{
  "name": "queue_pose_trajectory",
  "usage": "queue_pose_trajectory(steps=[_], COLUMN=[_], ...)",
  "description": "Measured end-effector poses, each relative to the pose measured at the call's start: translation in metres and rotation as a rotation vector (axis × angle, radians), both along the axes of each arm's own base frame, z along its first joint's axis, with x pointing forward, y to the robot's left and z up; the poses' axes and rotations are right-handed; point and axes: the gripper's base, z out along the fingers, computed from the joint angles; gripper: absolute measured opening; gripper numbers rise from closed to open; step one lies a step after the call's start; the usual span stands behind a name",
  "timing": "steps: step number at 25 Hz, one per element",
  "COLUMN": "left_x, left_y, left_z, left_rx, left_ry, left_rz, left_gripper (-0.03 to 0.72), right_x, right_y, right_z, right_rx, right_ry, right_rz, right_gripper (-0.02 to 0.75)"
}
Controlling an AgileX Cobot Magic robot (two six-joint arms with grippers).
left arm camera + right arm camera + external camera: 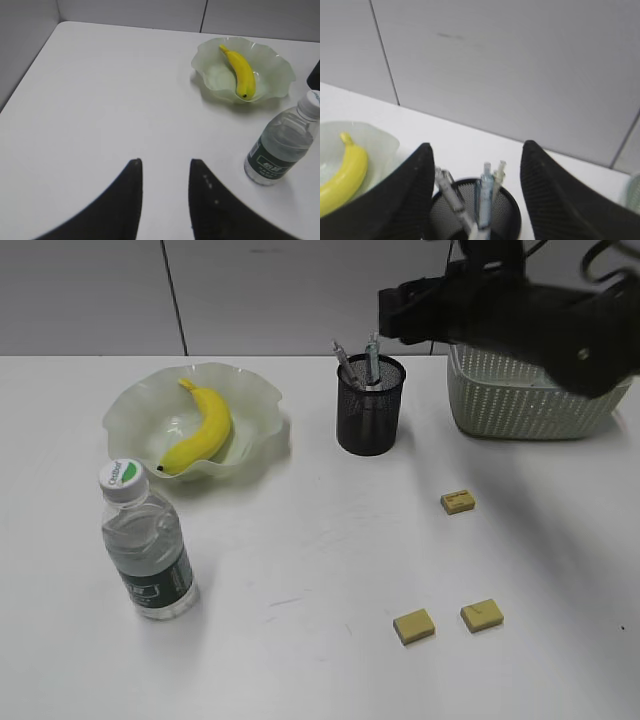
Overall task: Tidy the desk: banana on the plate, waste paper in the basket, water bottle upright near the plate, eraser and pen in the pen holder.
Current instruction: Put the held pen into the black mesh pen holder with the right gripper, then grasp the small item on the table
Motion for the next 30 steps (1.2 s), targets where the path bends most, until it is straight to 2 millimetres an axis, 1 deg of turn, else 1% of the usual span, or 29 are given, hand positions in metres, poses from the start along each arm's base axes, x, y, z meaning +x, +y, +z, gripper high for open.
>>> queue_pose_trajectory(steps=[2,3,4,5,7,9,10,14,16,20,23,25,28,30], left_x=[0.0,0.0,0.0,0.0,0.0,0.002,0.004,0.017,0.027,0.049,0.074,0.092,0.12,0.144], left_y=[0.0,0.0,0.0,0.0,0.0,-0.001,-0.001,-0.005,-0.009,-0.022,-0.037,-0.049,-0.071,-0.088], left_z=[0.0,0.0,0.0,0.0,0.0,0.0,0.0,0.001,0.002,0.018,0.028,0.034,0.047,0.056], left_rx=[0.0,0.0,0.0,0.0,0.0,0.011,0.019,0.071,0.107,0.149,0.167,0.189,0.2,0.203], left_ry=[0.0,0.0,0.0,0.0,0.0,0.014,0.023,0.092,0.129,0.085,0.064,0.056,0.061,0.074], left_rz=[0.0,0.0,0.0,0.0,0.0,-0.003,-0.006,-0.028,-0.053,-0.161,-0.265,-0.359,-0.522,-0.611], left_gripper=[0.237,0.237,0.237,0.237,0.237,0.237,0.237,0.237,0.237,0.237,0.237,0.237,0.237,0.237], right_x=[-0.021,-0.032,-0.046,-0.062,-0.095,-0.13,-0.151,-0.224,-0.264,-0.324,-0.359,-0.374,-0.386,-0.386], right_y=[-0.012,-0.019,-0.027,-0.036,-0.055,-0.072,-0.081,-0.111,-0.127,-0.152,-0.166,-0.173,-0.177,-0.177], right_z=[0.031,0.039,0.05,0.057,0.064,0.07,0.08,0.094,0.099,0.098,0.091,0.084,0.071,0.068], right_rx=[-0.084,-0.145,-0.183,-0.237,-0.332,-0.38,-0.377,-0.344,-0.307,-0.225,-0.15,-0.116,-0.085,-0.083], right_ry=[0.106,0.194,0.258,0.345,0.504,0.602,0.616,0.65,0.61,0.481,0.345,0.283,0.237,0.233], right_rz=[-0.023,-0.04,-0.06,-0.081,-0.117,-0.142,-0.153,-0.174,-0.18,-0.187,-0.187,-0.186,-0.181,-0.179], right_gripper=[0.431,0.42,0.409,0.395,0.372,0.363,0.361,0.36,0.36,0.359,0.356,0.352,0.349,0.342])
